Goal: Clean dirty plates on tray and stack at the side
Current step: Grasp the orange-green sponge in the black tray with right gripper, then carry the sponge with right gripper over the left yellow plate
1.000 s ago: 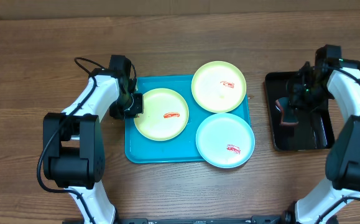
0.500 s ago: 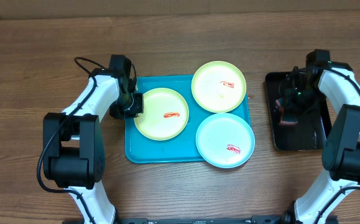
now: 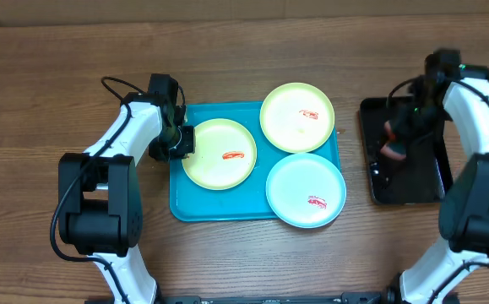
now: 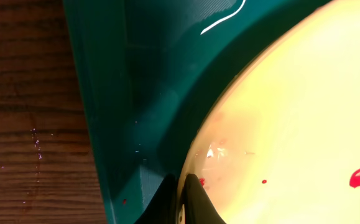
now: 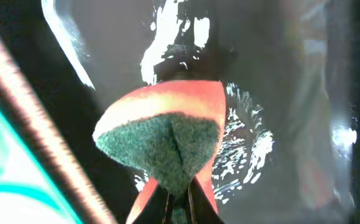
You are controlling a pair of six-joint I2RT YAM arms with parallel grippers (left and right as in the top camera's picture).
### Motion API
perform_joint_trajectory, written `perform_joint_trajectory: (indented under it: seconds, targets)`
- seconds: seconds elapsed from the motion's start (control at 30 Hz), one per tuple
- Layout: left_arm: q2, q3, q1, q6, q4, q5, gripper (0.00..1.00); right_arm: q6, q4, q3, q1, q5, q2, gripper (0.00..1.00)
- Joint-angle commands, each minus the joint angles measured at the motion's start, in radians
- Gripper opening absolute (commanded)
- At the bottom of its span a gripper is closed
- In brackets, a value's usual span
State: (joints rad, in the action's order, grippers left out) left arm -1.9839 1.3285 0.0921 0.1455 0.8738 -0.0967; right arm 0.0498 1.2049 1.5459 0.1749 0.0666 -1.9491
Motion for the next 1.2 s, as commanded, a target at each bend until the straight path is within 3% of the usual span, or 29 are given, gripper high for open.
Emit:
perform_joint_trajectory:
  seconds: [0.0, 0.43, 0.5, 0.7, 0.8, 1.03, 1.17]
  targets:
    - [-0.011, 0.009, 0.006, -0.019, -0.011, 0.019, 0.04, 0.106, 0.028, 0.053, -0.019, 0.018, 0.085, 0.04]
    - [-0.011, 0.009, 0.006, -0.018, -0.014, 0.019, 0.04, 0.143, 0.027, 0.053, -0.087, -0.231, 0.1, 0.04]
    - [-0.011, 0.009, 0.006, -0.018, -0.014, 0.019, 0.04, 0.141, 0.022, 0.054, -0.12, -0.21, 0.112, 0.04]
    - [-0.011, 0.009, 0.006, -0.018, -0.014, 0.018, 0.04, 0.144, 0.0, 0.077, -0.293, 0.135, 0.126, 0.04]
    - [-0.011, 0.009, 0.006, -0.018, -0.011, 0.018, 0.04, 0.189, -0.055, 0.077, -0.393, 0.219, 0.126, 0.04]
    - [-0.011, 0.009, 0.006, -0.018, -0.011, -0.005, 0.04, 0.315, -0.289, 0.078, -0.703, 0.196, 0.061, 0.04]
    - [-0.011, 0.009, 0.006, -0.018, -0.012, -0.005, 0.04, 0.318, -0.333, 0.097, -0.78, 0.178, -0.029, 0.04]
